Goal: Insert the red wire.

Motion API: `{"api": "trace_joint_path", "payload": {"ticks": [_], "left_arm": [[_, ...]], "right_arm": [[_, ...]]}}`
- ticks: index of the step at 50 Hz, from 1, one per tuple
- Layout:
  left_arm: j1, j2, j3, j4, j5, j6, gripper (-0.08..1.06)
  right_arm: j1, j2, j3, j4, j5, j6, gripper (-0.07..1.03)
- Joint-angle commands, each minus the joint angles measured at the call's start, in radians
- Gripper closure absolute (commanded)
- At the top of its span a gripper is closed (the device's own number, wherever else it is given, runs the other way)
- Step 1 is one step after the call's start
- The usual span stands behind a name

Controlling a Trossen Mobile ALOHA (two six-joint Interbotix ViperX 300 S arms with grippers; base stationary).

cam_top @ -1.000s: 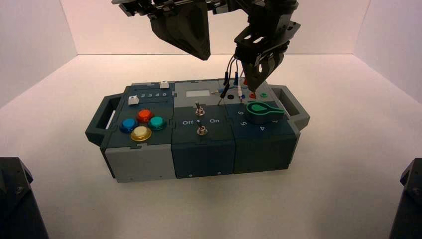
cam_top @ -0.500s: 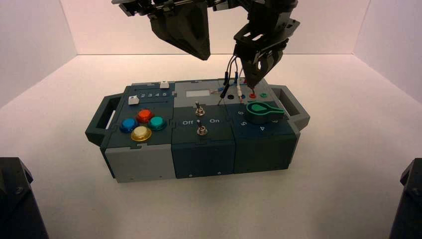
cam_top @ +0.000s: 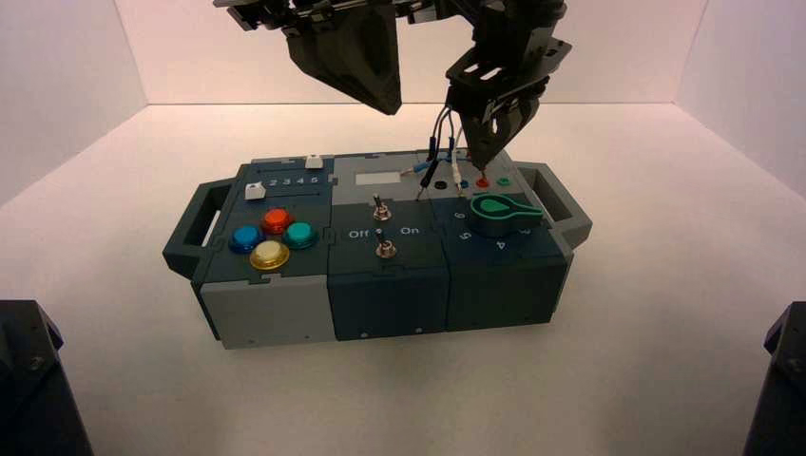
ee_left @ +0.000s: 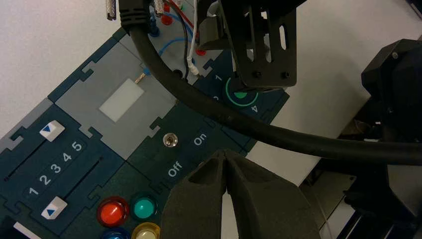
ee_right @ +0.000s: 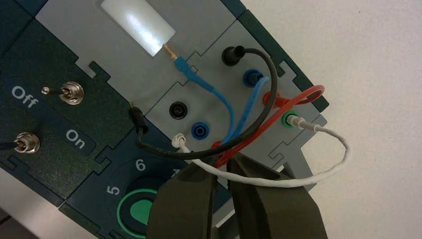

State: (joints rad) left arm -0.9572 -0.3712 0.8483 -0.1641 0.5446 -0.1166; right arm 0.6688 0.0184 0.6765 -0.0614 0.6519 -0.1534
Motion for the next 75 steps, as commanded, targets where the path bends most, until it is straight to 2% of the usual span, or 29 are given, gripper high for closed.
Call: {"api": "trace_joint_path", "payload": {"ticks": [1, 75], "left_arm": [[-0.003, -0.014, -0.021, 0.005, -0.006, 0.002, 1.01], [-0.003, -0.003, -0.029, 0.011, -0.006, 0.006, 1.01]], "right_arm": [[-0.005, -0.012, -0.028, -0.002, -0.009, 0.002, 0.99], [-0.014, -0.009, -0.026, 0.011, -0.014, 0.002, 0.99]]}}
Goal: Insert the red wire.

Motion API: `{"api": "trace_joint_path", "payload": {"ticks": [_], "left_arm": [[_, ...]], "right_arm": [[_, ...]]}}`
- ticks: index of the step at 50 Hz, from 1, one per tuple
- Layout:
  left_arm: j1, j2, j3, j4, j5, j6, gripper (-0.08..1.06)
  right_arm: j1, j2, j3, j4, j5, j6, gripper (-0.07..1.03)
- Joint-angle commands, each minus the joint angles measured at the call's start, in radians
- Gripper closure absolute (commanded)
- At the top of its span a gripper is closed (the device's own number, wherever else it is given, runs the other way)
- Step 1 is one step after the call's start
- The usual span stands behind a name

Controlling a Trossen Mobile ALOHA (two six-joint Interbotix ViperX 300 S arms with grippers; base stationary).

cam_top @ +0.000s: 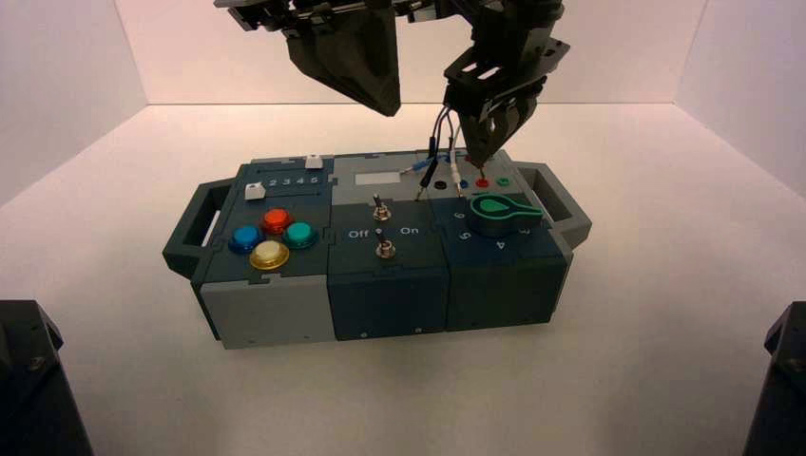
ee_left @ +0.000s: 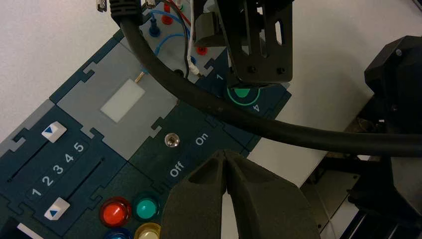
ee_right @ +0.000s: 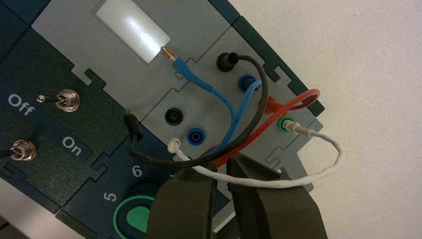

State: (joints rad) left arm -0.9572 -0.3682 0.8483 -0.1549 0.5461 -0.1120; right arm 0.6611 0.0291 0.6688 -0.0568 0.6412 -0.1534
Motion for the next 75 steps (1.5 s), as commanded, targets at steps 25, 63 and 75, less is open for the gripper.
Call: {"api": "trace_joint_path", "payload": {"ticks": [25, 63, 75], "left_arm": [[-0.003, 0.008, -0.029, 0.005, -0.008, 0.003, 1.01], [-0.003, 0.015, -0.048, 0.014, -0.008, 0.009, 1.01], [-0.003, 0.029, -0.06, 0.014, -0.008, 0.015, 1.01]], "right_arm": [[-0.002, -0.02, -0.021, 0.011, -0.002, 0.002, 0.99], [0.002, -0.02, -0.005, 0.014, -0.005, 0.002, 0.99], [0.003, -0.023, 0.003, 0.015, 0.005, 0.002, 0.99]]}}
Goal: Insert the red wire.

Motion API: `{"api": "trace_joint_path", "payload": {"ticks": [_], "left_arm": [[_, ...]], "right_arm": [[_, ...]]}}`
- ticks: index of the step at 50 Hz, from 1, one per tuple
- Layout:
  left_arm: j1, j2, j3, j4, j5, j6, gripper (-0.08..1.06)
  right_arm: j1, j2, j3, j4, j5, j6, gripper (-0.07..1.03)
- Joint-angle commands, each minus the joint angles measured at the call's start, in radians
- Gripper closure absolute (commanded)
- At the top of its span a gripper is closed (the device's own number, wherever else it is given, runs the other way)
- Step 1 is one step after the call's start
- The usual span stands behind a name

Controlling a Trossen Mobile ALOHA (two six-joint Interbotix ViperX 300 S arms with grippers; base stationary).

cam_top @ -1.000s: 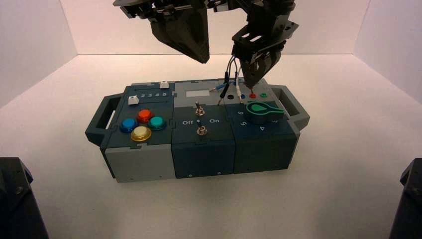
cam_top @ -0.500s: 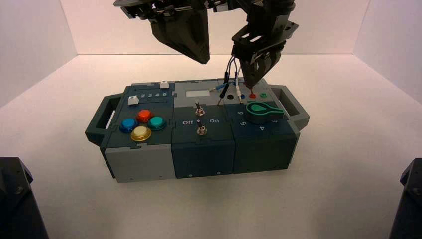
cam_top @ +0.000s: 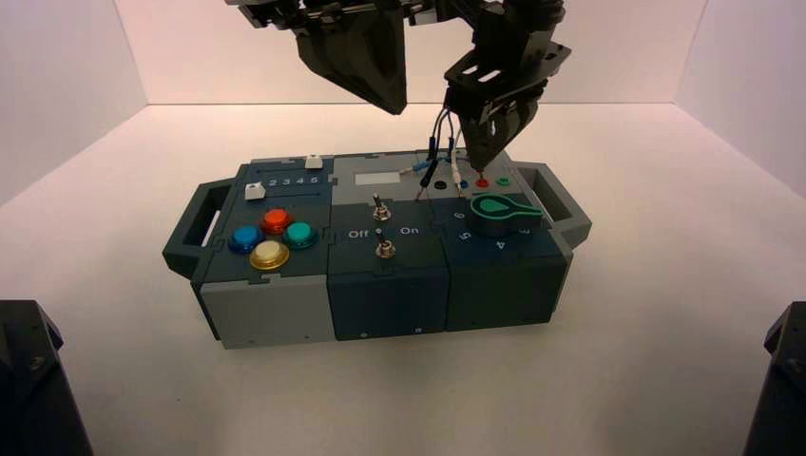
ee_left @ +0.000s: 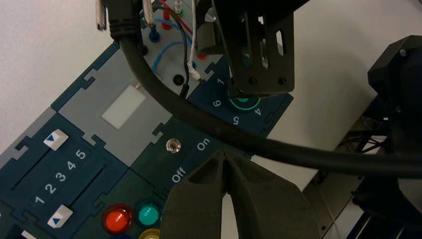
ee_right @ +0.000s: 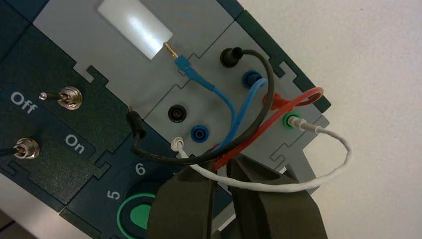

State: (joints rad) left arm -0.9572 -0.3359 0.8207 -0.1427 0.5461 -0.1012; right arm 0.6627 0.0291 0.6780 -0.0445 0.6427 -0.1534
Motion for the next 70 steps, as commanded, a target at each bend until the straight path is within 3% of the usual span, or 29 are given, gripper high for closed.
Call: {"api": "trace_joint_path", "payload": {"ticks": [1, 70], "left_arm": [[-0.003, 0.002, -0.035, 0.002, -0.008, 0.006, 1.01], [-0.003, 0.018, -0.051, 0.003, -0.002, 0.021, 1.01]], "right_arm": [[0.002, -0.026, -0.005, 0.003, 0.006, 0.002, 0.99], [0.014, 0.043, -0.008, 0.005, 0.023, 0.002, 0.99]]}}
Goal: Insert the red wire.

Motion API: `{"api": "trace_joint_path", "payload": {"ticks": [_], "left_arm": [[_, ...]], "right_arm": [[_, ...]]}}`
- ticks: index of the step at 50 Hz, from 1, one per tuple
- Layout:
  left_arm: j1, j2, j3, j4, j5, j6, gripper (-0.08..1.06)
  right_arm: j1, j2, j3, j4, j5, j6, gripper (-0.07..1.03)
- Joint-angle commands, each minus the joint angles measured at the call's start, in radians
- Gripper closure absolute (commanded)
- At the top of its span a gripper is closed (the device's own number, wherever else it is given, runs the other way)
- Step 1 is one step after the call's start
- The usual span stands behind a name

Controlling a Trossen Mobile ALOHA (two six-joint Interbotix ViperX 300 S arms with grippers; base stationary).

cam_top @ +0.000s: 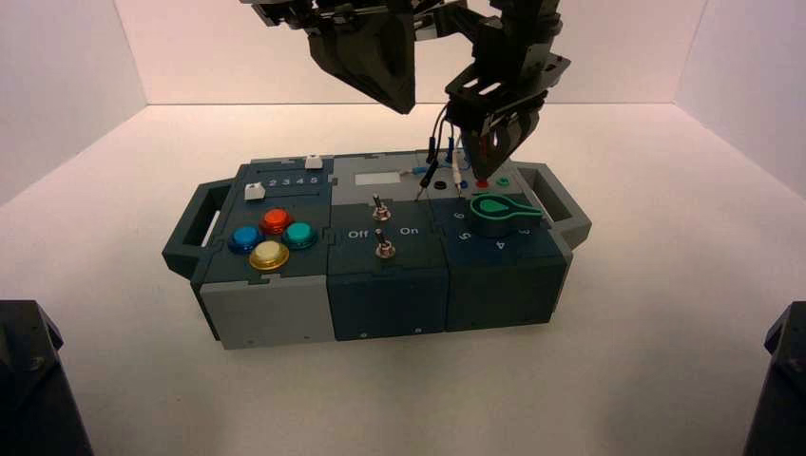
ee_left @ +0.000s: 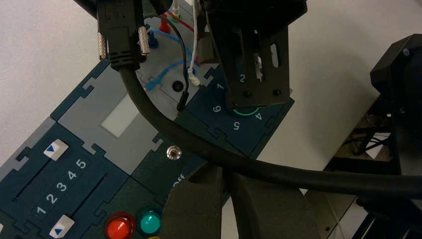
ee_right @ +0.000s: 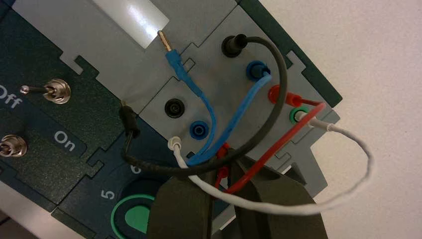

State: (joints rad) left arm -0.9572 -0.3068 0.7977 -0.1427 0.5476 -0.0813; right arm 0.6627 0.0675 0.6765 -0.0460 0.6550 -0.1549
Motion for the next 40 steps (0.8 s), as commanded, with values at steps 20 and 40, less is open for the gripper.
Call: {"api": "trace_joint_path", "payload": {"ticks": [20, 40], "left_arm": [[-0.003, -0.012, -0.025, 0.005, -0.002, 0.003, 1.01], [0.005, -0.018, -0.017, 0.015, 0.0, 0.003, 1.01]], "right_arm": [[0.018, 0.037, -0.023, 0.002, 0.043, 0.003, 0.99], [0.018, 0.015, -0.046, 0.003, 0.12, 0.006, 0.81]]}}
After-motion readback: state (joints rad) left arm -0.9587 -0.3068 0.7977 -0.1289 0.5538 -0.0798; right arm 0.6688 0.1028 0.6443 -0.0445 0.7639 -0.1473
